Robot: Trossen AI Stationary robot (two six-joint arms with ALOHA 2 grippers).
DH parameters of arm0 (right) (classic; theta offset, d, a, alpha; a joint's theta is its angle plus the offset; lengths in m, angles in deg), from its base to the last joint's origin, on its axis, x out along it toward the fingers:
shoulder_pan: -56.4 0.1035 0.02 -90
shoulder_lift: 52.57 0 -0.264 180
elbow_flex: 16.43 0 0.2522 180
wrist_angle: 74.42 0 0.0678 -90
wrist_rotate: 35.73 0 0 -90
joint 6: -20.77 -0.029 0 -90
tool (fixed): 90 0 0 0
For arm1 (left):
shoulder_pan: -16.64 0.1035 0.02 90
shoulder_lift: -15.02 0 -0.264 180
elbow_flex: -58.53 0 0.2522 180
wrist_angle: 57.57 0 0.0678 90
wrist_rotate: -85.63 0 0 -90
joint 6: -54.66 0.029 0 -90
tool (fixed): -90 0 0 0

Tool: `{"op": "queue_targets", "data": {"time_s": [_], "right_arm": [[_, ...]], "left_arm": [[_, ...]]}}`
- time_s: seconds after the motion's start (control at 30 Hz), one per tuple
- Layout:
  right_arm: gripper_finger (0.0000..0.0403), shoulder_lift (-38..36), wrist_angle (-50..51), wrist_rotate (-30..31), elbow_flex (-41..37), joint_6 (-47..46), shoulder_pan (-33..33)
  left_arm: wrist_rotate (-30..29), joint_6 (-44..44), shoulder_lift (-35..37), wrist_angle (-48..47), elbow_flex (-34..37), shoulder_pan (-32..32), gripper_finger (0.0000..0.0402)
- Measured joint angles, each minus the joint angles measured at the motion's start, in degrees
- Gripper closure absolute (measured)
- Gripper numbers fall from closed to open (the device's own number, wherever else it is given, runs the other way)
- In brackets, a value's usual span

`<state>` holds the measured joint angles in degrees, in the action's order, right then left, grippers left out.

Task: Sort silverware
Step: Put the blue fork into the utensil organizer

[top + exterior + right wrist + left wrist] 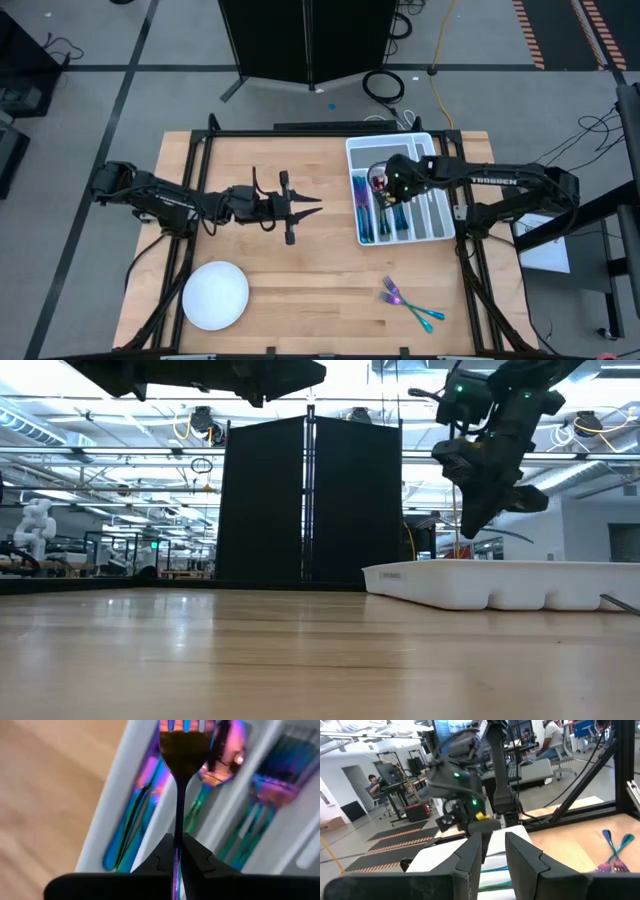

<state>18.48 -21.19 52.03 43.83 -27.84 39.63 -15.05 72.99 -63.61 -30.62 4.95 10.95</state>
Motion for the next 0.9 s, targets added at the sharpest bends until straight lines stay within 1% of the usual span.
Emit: {"op": "queue_targets", "data": {"time_s": [0.07, 0.13, 0.17, 0.2, 0.27, 0.33, 0.37, 0.4, 0.43, 0.53, 0.7, 0.77, 0.9], "right_arm": [[0.0403, -0.11, -0.92, -3.49, 0.00, 4.38, -1.58], [0.0403, -0.25, -3.91, -8.11, 0.00, 8.44, -2.26], [0.0403, -0.41, -6.27, -10.73, -0.02, 10.52, -2.34], [0.0403, -0.69, -8.79, -13.25, -0.02, 12.70, -2.26], [0.0403, -1.48, -14.90, -17.75, -0.02, 15.68, -1.57], [0.0403, -2.36, -21.48, -22.44, -0.02, 18.21, -0.62], [0.0403, -2.80, -24.73, -24.68, -0.02, 19.00, 0.06], [0.0403, -3.17, -28.14, -26.99, -0.02, 19.20, 0.80], [0.0403, -3.40, -31.67, -28.59, -0.01, 19.32, 1.61], [0.0403, -3.80, -40.34, -31.21, 0.00, 19.05, 4.35], [0.0403, -2.17, -54.30, -34.59, 0.02, 16.07, 8.43], [0.0403, -0.69, -58.08, -36.02, 0.02, 14.34, 9.56], [0.0403, 2.52, -61.09, -36.76, 0.02, 12.02, 10.93]], "left_arm": [[0.00, -0.02, 0.00, -0.75, 0.00, 0.00, 0.0313], [0.35, -1.37, 0.00, -1.23, 0.00, 0.14, 0.0313], [1.77, -2.39, 0.00, -1.11, 0.00, 0.62, 0.0313], [4.60, -3.79, 0.00, -0.63, 0.00, 1.33, 0.0313], [13.54, -6.64, -0.10, 2.32, 0.29, 3.35, 0.0313], [23.86, -9.29, -1.12, 9.80, 2.22, 5.67, 0.0313], [27.65, -10.64, -1.94, 14.12, 3.59, 6.73, 0.0313], [30.13, -12.01, -3.07, 18.42, 4.90, 7.75, 0.0313], [31.28, -13.20, -4.12, 22.42, 6.05, 8.61, 0.0313], [31.51, -15.01, -7.16, 33.98, 8.45, 10.29, 0.0313], [32.80, -17.77, -12.44, 46.37, 7.86, 9.39, 0.0313], [32.92, -19.92, -14.32, 49.46, 6.72, 8.90, 0.0313], [32.97, -22.77, -16.16, 48.64, 4.70, 8.94, 0.0313]]}}
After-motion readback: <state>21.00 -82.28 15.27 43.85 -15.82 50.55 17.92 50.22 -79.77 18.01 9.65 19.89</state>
